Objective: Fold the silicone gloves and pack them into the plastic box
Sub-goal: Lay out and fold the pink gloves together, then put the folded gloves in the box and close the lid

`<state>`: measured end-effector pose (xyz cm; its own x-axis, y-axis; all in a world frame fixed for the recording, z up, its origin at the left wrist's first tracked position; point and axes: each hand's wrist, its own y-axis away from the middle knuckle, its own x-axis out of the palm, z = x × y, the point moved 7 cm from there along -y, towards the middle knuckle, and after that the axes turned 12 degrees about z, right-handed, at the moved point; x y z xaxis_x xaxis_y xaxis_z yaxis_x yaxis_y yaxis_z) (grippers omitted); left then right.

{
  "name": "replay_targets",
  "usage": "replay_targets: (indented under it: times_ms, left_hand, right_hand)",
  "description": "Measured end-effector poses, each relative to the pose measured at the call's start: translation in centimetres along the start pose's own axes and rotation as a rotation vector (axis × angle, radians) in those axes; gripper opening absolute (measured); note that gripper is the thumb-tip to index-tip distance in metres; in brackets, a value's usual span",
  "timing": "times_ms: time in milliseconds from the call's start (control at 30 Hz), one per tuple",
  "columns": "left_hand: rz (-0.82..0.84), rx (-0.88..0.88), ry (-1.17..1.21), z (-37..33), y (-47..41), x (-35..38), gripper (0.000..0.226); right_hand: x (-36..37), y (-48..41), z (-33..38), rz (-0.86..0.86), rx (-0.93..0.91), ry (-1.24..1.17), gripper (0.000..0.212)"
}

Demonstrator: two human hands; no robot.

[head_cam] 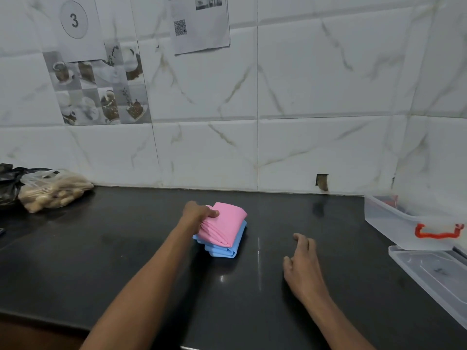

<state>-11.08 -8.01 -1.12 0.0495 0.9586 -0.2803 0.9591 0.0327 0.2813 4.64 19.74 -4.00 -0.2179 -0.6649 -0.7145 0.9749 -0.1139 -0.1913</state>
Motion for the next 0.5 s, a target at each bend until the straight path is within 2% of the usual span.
replay_targets:
  times_ms: [167, 333, 400, 467, 500]
  left_hand:
    - [-0.032, -0.018, 0.02, 0.8, -0.5, 0.2, 0.05]
    - [-0.079, 0.06, -0.53, -0.5, 1.0, 0.5, 0.056]
    - [-0.181, 0.081, -0.742, -1.7, 1.9, -0.4, 0.056]
    - [-0.287, 0.2, -0.904, -3.2, 2.7, -0.4, 0.056]
    - [-0.276, 0.315, -0.909, -3.9, 3.0, 0.4, 0.054]
  right_hand:
    - [0.0, 0.0, 0.3, -0.009, -0.023, 0.048, 0.046]
    - [0.2, 0.3, 0.4, 0.018, -0.037, 0.048, 0.031]
    - [0.2, 0.4, 0.8, 0.008, -0.061, 0.013, 0.028]
    - [-0.3, 0.7, 1.1, -0.017, -0.082, -0.028, 0.027]
    - [-0.8, 0.8, 1.0, -0.027, -0.078, -0.042, 0.027]
